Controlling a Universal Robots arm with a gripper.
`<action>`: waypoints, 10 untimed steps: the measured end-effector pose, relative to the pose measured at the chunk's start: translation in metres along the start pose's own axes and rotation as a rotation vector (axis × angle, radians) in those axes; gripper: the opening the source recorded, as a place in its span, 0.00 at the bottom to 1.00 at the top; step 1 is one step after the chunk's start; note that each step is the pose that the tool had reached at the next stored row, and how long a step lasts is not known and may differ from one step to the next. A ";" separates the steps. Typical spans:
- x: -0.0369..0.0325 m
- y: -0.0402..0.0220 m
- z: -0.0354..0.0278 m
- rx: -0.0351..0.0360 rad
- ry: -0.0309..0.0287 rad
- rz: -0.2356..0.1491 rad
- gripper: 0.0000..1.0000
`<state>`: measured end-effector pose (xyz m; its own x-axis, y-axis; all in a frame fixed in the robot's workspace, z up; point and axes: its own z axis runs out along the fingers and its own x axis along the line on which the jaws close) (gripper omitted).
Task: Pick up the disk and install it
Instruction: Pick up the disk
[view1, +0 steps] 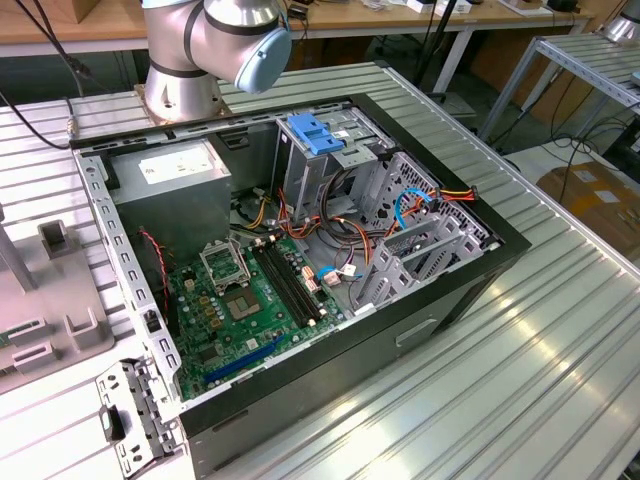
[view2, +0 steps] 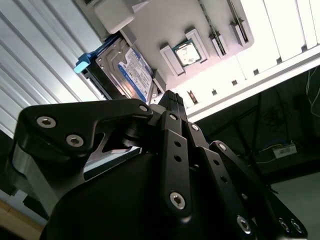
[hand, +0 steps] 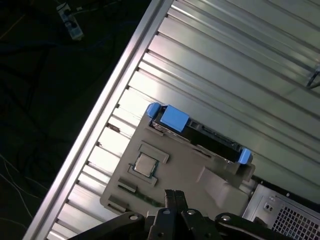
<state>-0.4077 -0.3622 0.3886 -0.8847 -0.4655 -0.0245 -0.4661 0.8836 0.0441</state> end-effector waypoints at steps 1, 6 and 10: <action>0.0000 0.0000 0.0000 -0.0002 0.0004 -0.008 0.11; 0.0000 0.0000 0.0000 -0.0007 0.0014 -0.031 0.11; 0.0000 0.0000 0.0000 -0.0013 0.0023 -0.051 0.11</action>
<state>-0.4077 -0.3623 0.3886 -0.8596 -0.5103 -0.0245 -0.5109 0.8585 0.0441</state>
